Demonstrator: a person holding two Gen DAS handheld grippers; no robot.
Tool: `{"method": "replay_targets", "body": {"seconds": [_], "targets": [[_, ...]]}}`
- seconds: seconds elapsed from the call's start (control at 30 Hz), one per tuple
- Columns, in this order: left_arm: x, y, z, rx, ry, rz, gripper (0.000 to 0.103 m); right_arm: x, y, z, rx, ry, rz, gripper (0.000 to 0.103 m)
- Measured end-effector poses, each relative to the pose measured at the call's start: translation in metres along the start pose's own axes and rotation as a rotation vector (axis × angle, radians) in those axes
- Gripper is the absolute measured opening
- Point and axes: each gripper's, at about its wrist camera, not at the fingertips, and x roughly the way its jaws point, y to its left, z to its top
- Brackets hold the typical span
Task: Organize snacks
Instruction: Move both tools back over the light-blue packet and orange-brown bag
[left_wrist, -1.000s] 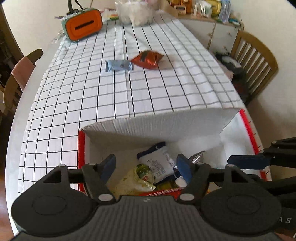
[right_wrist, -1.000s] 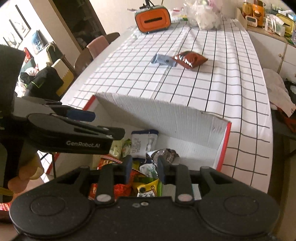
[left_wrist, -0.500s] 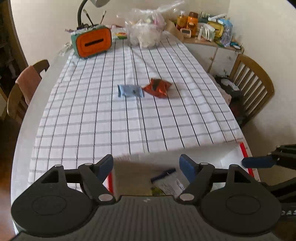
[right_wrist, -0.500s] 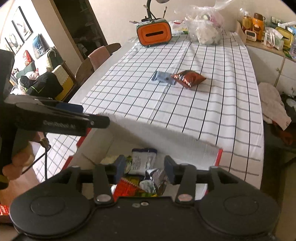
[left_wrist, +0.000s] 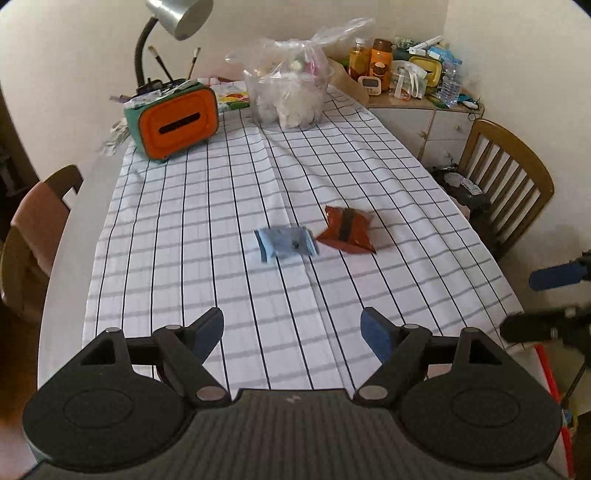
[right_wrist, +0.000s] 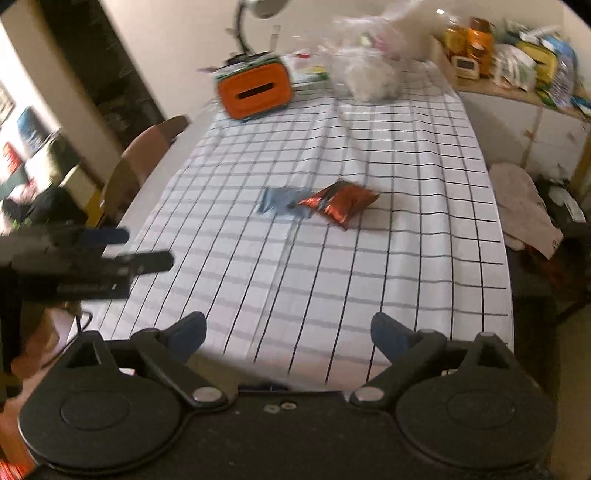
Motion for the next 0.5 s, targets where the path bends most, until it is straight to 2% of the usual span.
{"method": "replay_targets", "body": {"seconds": [0.13, 0.37, 0.5], "targets": [[0.026, 0.014, 0.018, 0.035, 0.009, -0.019, 0.082, 0.024, -0.006, 0.027, 0.062, -0.003, -0.044, 0.096], [0.072, 0.025, 0.050, 0.181, -0.003, -0.045, 0.082, 0.064, -0.018, 0.074, 0.188, -0.024, -0.146, 0.096], [0.105, 0.031, 0.063, 0.267, 0.018, -0.089, 0.082, 0.092, -0.027, 0.099, 0.235, 0.000, -0.154, 0.096]]}}
